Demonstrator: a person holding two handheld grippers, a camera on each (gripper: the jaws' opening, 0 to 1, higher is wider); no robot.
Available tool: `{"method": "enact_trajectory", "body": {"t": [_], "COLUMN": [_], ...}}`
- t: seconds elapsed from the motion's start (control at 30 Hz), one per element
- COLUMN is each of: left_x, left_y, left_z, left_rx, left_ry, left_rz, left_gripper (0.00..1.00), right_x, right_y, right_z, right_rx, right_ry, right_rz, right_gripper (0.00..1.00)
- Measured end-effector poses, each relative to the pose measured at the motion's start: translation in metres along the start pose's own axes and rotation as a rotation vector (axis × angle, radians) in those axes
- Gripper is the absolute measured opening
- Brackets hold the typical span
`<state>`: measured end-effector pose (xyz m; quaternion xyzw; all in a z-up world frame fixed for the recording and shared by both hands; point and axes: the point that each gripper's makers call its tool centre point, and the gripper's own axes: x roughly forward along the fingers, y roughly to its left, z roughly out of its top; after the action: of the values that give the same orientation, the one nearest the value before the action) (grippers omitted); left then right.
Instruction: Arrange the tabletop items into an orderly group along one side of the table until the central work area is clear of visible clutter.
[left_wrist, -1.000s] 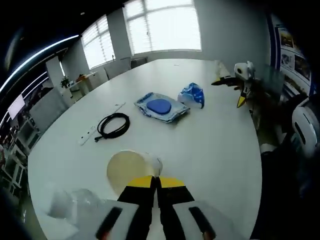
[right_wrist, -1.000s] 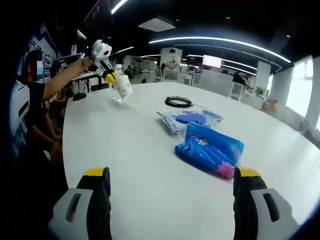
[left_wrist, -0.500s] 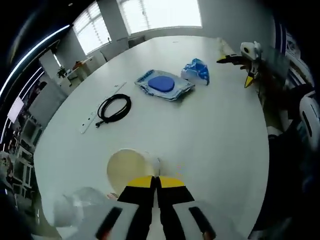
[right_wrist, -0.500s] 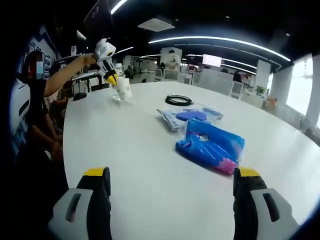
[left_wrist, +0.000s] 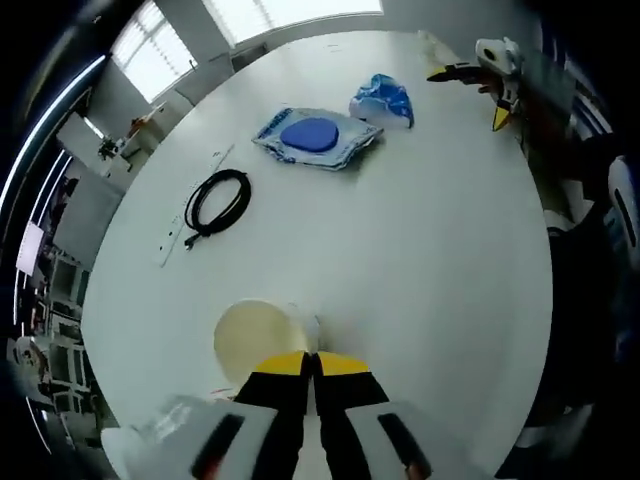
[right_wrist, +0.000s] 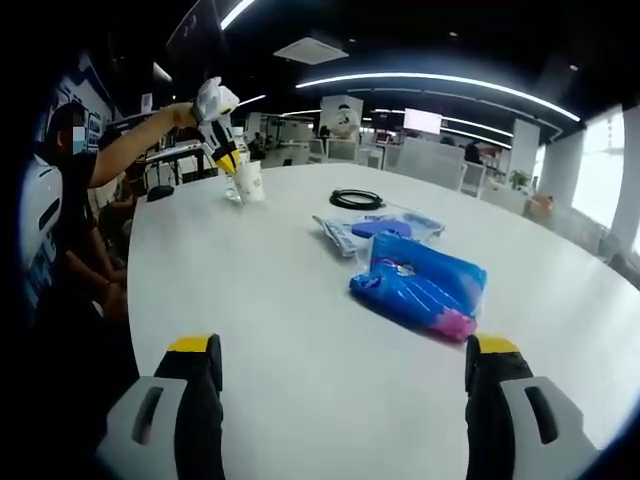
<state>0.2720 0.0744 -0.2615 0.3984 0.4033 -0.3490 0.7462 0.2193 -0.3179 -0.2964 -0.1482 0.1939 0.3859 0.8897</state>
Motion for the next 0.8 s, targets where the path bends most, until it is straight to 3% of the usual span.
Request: {"method": "enact_trajectory", "body": {"t": [0.1,0.4,0.8], "left_x": [0.0020,0.0042,0.0037], "left_y": [0.0029,-0.0037,0.0023], "left_z": [-0.0021,-0.0059,-0.0060], "left_rx": [0.034,0.092,0.108], "left_ry": [0.035,0.081,0.104], "left_rz": [0.011,-0.043,-0.047], "left_gripper": [0.00,0.00,0.05], "right_x": [-0.0006,-0.0033,-0.0042], "right_y": [0.0002,-0.0022,-0.0022], "right_z": [-0.0012,-0.0055,-0.0072], "right_rx": [0.001,0.006,0.012], "right_ry": [0.000,0.005,0.002], "right_rz": [0.000,-0.003,-0.009], "right_gripper": [0.98,0.97,0.97]}}
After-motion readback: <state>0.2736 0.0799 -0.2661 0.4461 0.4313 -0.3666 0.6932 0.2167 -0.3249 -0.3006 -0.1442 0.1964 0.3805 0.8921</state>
